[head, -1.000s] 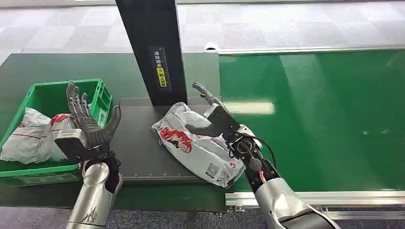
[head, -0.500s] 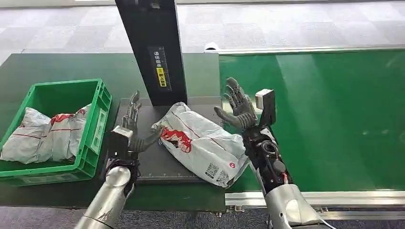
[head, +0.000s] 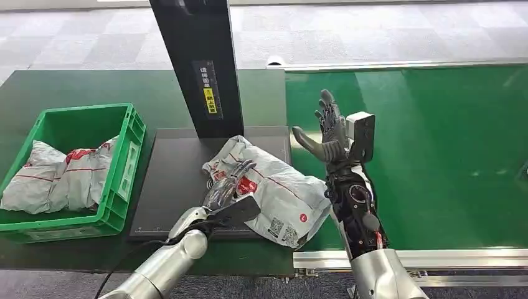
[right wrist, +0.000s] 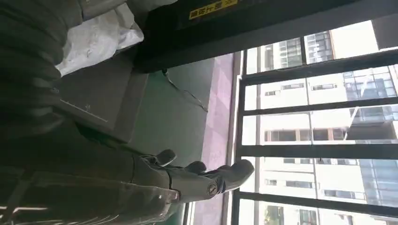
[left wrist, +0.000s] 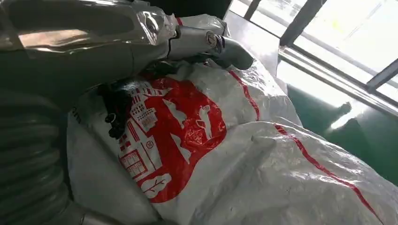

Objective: Moved the parcel from conveyor to table for the left to box.

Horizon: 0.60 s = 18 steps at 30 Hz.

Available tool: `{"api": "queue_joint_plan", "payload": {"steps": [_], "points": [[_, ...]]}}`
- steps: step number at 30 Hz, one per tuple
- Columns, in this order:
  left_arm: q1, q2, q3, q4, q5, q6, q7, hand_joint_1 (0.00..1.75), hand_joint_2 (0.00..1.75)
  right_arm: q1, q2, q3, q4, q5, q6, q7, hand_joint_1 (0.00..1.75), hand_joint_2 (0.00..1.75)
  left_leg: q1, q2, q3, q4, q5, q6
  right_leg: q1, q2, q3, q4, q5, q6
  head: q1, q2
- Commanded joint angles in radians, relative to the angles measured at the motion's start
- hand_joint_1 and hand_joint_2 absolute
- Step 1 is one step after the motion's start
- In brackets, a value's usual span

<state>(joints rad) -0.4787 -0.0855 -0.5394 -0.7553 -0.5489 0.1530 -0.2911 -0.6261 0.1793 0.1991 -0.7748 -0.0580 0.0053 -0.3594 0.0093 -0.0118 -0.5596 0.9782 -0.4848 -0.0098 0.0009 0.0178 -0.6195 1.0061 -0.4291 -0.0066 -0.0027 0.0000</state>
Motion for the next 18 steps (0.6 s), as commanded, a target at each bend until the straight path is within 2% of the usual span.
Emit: {"api": "queue_joint_plan", "payload": {"steps": [1,5,6,7,8,12,14,16,18], "points": [[-0.114,-0.009,-0.174,0.275,-0.232,-0.079,0.224,0.00,1.75,-0.043,-0.026,0.038,0.040,-0.015,-0.032,0.012,0.00,1.75,-0.001,0.000,0.005,-0.002,0.000,0.001,0.000,-0.003,0.005,-0.002,0.000,0.002,0.000,0.000],[-0.121,-0.036,-0.165,0.352,-0.326,-0.113,0.265,0.00,1.75,-0.030,-0.023,0.036,0.035,-0.011,-0.044,0.009,0.00,1.75,-0.002,-0.002,0.007,-0.003,0.001,0.001,-0.001,-0.004,0.009,-0.002,0.000,0.001,0.000,0.000],[-0.120,-0.039,-0.151,0.356,-0.327,-0.115,0.264,0.26,1.75,-0.022,-0.024,0.035,0.023,-0.010,-0.049,0.009,0.00,1.75,-0.001,-0.002,0.008,-0.004,0.001,0.001,-0.001,-0.004,0.010,-0.003,0.001,0.002,0.000,0.000],[-0.114,-0.037,-0.137,0.349,-0.336,-0.108,0.256,1.45,1.75,-0.014,-0.025,0.033,0.009,-0.008,-0.051,0.011,0.00,1.75,-0.002,-0.004,0.011,-0.004,0.001,0.001,-0.002,-0.005,0.014,-0.003,-0.001,0.003,0.000,0.000],[-0.112,-0.035,-0.132,0.345,-0.339,-0.105,0.252,1.73,1.75,-0.010,-0.027,0.032,0.003,-0.008,-0.052,0.012,0.00,1.75,-0.002,-0.006,0.013,-0.002,-0.001,0.002,-0.002,-0.006,0.018,-0.001,-0.003,0.003,0.000,0.000],[-0.090,-0.021,-0.081,0.291,-0.366,-0.070,0.223,1.75,1.75,0.012,-0.037,0.032,-0.022,-0.004,-0.048,0.036,0.00,1.75,-0.002,-0.005,0.021,-0.002,-0.004,0.005,-0.002,-0.006,0.027,-0.003,-0.004,0.004,0.001,0.000],[-0.076,-0.019,-0.040,0.250,-0.378,-0.023,0.186,1.75,1.75,0.007,-0.045,0.034,0.024,-0.028,0.001,0.093,0.00,1.75,-0.002,-0.004,0.020,-0.002,-0.003,0.006,-0.002,-0.005,0.025,-0.003,-0.002,0.004,0.000,0.000],[-0.048,-0.021,0.023,0.187,-0.366,0.008,0.141,1.75,1.75,-0.015,-0.055,0.049,0.109,0.010,-0.044,0.092,0.00,1.75,-0.002,-0.001,0.015,-0.005,0.001,0.006,-0.002,-0.004,0.020,-0.006,0.003,0.004,0.000,0.000],[-0.007,-0.018,0.081,0.105,-0.342,0.044,0.101,1.75,1.75,-0.026,-0.053,0.038,0.162,0.016,-0.061,0.084,0.00,1.75,-0.002,-0.001,0.022,-0.002,-0.001,0.004,-0.001,-0.004,0.026,-0.003,0.000,0.002,0.000,0.000]]}}
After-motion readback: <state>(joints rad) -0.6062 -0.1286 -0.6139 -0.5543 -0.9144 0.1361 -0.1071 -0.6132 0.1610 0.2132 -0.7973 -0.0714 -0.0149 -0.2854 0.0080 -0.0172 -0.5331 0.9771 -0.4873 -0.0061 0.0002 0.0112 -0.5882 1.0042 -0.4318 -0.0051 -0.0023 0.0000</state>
